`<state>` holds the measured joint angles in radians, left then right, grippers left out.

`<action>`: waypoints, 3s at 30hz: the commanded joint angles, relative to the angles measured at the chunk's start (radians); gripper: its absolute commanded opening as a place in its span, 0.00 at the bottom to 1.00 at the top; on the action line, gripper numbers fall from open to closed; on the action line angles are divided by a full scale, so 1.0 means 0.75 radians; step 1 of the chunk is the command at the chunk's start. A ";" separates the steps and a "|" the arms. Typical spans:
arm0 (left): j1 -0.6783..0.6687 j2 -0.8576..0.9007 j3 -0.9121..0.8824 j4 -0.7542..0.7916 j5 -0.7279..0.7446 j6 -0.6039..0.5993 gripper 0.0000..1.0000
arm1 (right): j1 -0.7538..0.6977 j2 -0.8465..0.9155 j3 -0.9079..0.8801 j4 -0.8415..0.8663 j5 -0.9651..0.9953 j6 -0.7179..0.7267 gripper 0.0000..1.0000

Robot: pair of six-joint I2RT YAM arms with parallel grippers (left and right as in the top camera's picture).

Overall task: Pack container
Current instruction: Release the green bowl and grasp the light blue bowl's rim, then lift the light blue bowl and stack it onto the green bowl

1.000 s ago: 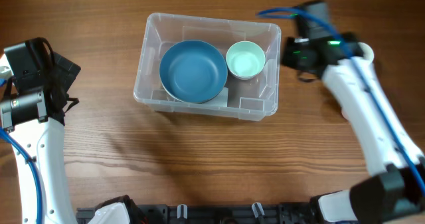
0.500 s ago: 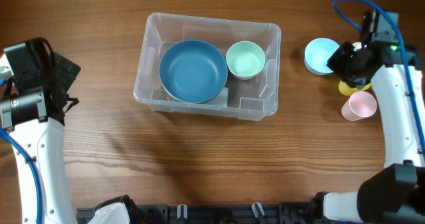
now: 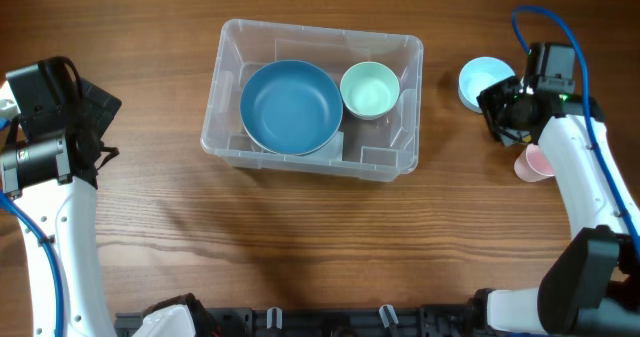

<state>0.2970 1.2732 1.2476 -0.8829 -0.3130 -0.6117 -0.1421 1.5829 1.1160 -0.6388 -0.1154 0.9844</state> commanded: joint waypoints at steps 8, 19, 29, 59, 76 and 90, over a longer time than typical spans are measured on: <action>0.009 -0.002 0.015 0.003 0.003 0.002 1.00 | 0.001 0.130 -0.048 0.126 0.002 0.242 0.41; 0.009 -0.002 0.015 0.003 0.003 0.002 1.00 | 0.001 0.257 -0.048 0.294 0.038 0.333 0.47; 0.009 -0.002 0.015 0.003 0.003 0.002 1.00 | 0.001 0.260 -0.050 0.340 0.137 0.423 0.48; 0.009 -0.002 0.015 0.003 0.003 0.002 1.00 | 0.014 0.354 -0.060 0.410 0.152 0.327 0.18; 0.009 -0.002 0.015 0.003 0.003 0.002 1.00 | 0.016 0.353 -0.060 0.414 0.039 0.084 0.04; 0.009 -0.002 0.015 0.003 0.003 0.002 1.00 | 0.016 0.190 0.086 0.258 0.111 -0.355 0.04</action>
<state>0.2970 1.2732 1.2476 -0.8829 -0.3130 -0.6117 -0.1383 1.8149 1.1023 -0.4175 -0.0643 0.8459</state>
